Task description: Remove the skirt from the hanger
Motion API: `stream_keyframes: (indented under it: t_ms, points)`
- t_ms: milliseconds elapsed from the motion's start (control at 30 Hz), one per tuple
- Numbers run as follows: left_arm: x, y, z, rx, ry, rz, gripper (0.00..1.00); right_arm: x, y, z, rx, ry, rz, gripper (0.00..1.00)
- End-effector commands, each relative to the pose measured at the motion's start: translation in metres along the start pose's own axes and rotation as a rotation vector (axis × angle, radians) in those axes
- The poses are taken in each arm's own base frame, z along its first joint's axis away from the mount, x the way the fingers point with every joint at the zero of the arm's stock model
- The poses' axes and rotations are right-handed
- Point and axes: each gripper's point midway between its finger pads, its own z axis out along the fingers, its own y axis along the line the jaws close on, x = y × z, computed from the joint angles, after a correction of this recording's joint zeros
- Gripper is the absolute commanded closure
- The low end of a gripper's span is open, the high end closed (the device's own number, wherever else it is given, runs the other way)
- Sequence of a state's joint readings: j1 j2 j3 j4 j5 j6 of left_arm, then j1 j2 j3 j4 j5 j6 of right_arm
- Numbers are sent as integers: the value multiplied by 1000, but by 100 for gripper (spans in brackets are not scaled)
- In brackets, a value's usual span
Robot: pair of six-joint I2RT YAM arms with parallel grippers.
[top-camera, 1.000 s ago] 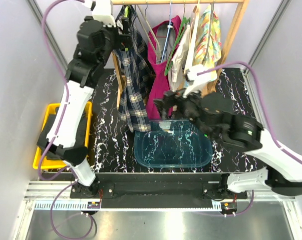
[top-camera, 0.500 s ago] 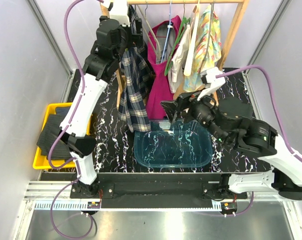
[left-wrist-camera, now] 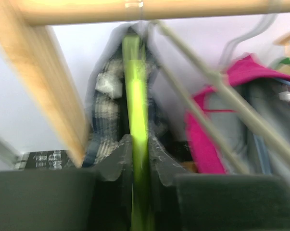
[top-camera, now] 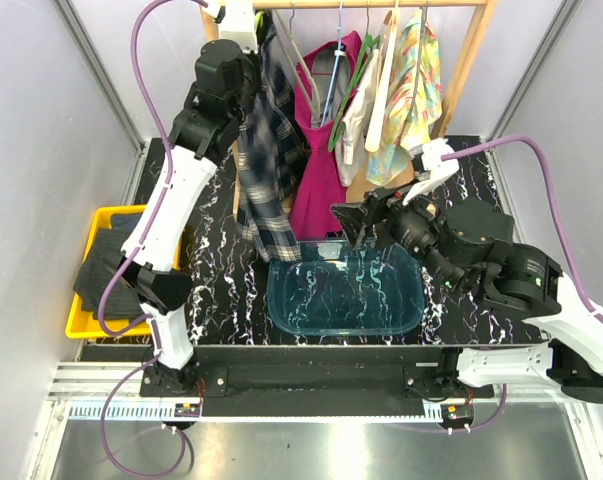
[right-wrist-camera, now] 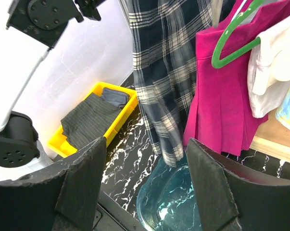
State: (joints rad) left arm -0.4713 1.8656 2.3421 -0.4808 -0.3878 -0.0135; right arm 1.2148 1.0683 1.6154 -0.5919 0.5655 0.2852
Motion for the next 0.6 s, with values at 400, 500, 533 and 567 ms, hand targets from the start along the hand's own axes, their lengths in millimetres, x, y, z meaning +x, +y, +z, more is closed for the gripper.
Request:
stream_keyframes:
  t_ms: [400,500,533,567]
  points:
    - [-136,5,-68,121,-351,5,100,7,-7,-3,9,-13,18,32]
    - [-166,19,-91,89,-442,2,100,11,-7,-3,4,-7,22,33]
    - [-173,23,-96,80,-465,2,100,12,-7,-3,6,-7,21,34]
    - [-185,31,-109,60,-499,10,100,13,-7,-3,2,-5,23,34]
